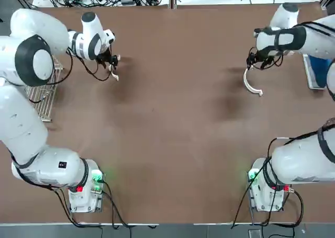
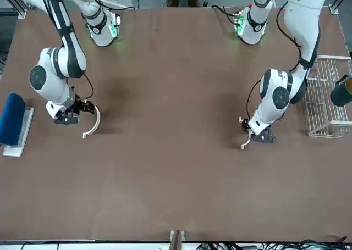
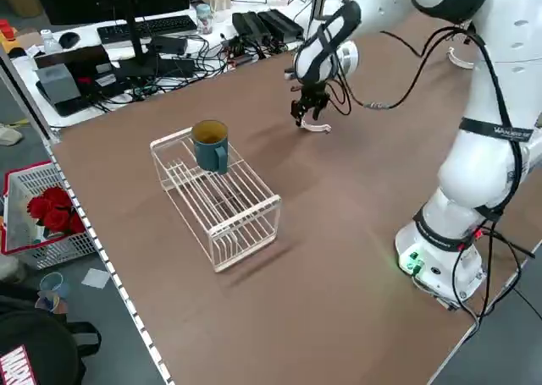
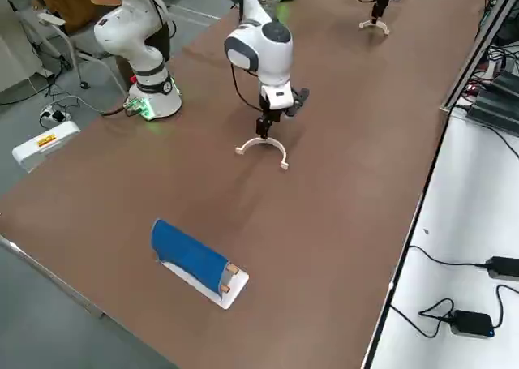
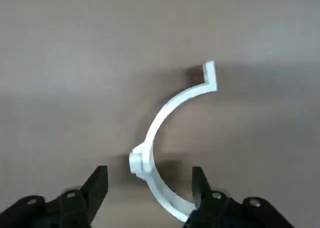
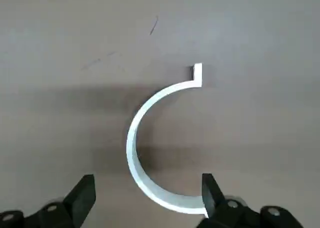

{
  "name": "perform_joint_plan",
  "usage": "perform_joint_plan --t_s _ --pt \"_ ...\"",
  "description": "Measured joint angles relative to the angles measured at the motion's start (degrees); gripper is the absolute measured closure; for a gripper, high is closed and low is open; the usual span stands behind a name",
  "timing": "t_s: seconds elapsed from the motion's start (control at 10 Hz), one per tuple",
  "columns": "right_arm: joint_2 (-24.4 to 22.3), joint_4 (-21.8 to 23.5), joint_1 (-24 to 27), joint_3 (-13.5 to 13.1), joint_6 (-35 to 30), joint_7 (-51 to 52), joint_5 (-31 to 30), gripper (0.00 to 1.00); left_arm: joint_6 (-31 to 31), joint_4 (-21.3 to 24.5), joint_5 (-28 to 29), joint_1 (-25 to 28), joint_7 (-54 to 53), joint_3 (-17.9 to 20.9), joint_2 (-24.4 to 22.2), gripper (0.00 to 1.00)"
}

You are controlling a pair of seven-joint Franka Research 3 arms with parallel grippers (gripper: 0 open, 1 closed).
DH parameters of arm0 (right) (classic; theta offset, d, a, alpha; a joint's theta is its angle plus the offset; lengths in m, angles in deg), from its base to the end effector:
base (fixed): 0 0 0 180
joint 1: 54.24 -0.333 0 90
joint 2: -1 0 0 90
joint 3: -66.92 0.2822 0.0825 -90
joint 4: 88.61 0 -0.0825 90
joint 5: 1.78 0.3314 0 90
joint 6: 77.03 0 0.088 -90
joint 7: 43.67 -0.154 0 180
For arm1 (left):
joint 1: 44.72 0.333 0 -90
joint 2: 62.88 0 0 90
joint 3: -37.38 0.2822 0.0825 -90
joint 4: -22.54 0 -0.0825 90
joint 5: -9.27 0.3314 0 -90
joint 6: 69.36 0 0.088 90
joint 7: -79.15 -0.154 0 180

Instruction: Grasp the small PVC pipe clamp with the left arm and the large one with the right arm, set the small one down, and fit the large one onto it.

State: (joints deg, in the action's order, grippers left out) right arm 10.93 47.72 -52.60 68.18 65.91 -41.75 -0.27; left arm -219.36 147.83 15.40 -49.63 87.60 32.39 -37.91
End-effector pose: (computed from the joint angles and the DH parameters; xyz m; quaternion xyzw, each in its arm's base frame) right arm 0.4615 -0.0021 0.2082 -0.9995 -0.0026 0.0288 0.0101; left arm 0.5094 -0.0913 0.1536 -0.9985 0.0550 -0.0006 0.0083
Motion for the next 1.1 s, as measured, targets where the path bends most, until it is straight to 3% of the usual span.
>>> perform_joint_plan --t_s 0.3,0.5,0.8,1.1 --pt "8.02 0.43 -0.07 0.66 9.04 -0.16 0.19 0.16 -0.73 -0.05 0.03 0.0 -0.04 -0.07 1.33 0.43" --pt "9.17 0.43 -0.13 1.82 9.55 -0.47 1.32 0.26 -0.75 -0.64 0.16 0.09 -0.08 -0.22 1.12 0.76" --pt "9.17 0.46 -0.11 2.13 9.36 -0.55 1.89 0.46 1.4 -2.85 0.59 0.48 -0.04 -0.35 -1.2 0.79" --pt "9.18 0.55 0.1 2.0 9.08 -0.62 1.98 0.67 14.01 -11.42 0.56 -0.41 10.16 -6.22 -3.75 0.79"
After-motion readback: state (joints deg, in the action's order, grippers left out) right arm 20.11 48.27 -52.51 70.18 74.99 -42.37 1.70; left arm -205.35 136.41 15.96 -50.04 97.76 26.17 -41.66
